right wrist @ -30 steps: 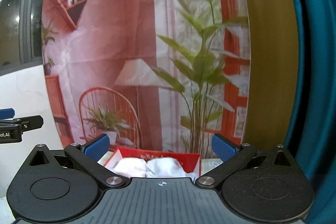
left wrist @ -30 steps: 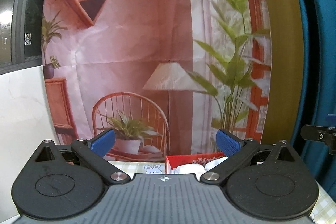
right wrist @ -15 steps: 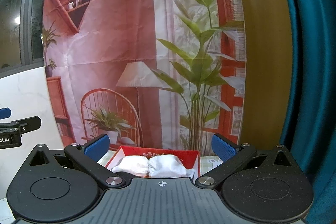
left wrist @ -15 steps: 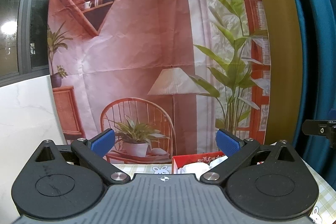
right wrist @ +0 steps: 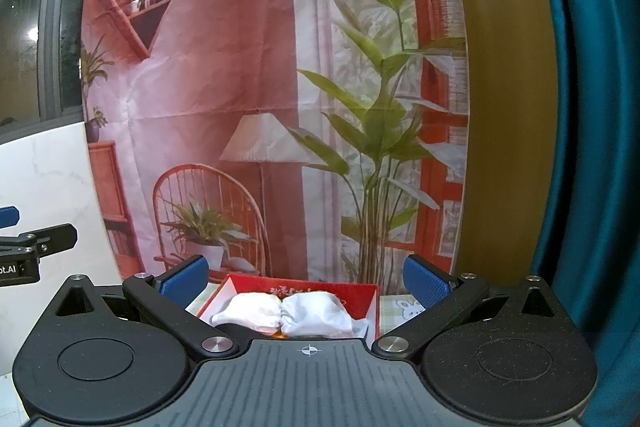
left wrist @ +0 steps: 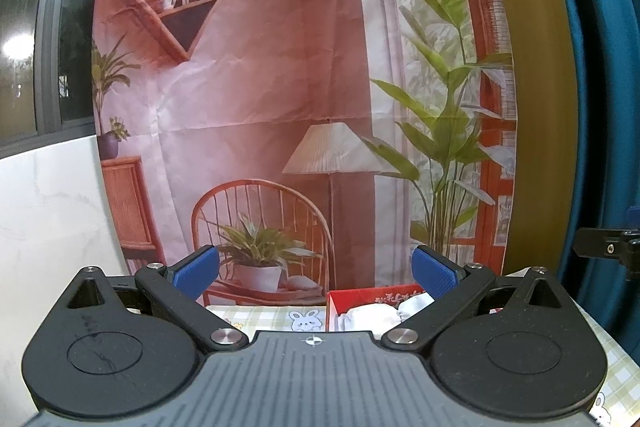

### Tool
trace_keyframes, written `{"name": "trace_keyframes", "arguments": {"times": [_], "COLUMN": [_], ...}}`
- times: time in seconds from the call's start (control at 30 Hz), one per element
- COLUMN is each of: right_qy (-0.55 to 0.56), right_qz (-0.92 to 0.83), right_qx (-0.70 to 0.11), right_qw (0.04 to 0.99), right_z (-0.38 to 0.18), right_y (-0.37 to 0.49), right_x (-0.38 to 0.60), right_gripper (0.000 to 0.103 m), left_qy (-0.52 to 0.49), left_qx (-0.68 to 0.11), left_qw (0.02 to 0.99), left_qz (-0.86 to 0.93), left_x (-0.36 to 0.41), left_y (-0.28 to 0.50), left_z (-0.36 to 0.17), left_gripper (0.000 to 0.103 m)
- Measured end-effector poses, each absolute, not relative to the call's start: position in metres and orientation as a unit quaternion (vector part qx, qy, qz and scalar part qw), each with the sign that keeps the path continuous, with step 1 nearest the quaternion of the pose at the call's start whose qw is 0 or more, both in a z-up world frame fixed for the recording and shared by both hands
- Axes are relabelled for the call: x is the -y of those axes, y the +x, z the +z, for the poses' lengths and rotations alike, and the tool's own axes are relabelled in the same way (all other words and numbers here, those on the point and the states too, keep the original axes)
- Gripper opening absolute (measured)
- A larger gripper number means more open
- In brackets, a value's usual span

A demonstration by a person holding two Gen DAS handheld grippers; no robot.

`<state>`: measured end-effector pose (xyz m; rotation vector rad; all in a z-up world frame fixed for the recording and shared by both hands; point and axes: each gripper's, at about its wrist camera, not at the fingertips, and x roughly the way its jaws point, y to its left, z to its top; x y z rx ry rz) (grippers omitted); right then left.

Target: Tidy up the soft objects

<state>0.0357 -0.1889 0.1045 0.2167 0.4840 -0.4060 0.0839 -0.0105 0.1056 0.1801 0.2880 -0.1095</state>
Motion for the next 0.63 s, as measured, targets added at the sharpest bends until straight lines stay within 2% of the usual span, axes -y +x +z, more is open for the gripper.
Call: {"name": "trace_keyframes", "arguments": {"times": [0.63], "right_qy": [0.101], "right_qz": [-0.192], "right_qx": [-0.248], "right_qw": [0.944], "right_z": [0.0997], "right_y": [0.0413], "right_x": [0.1859], "right_gripper": [0.103], "left_qy": [0.076], "left_qx": [-0.154], "left_qw": [0.983], "left_qz": [-0.058], "left_x": [0.0079], "left_y": [0.0887], "left_z": [0.1019], "left_gripper": [0.103]}}
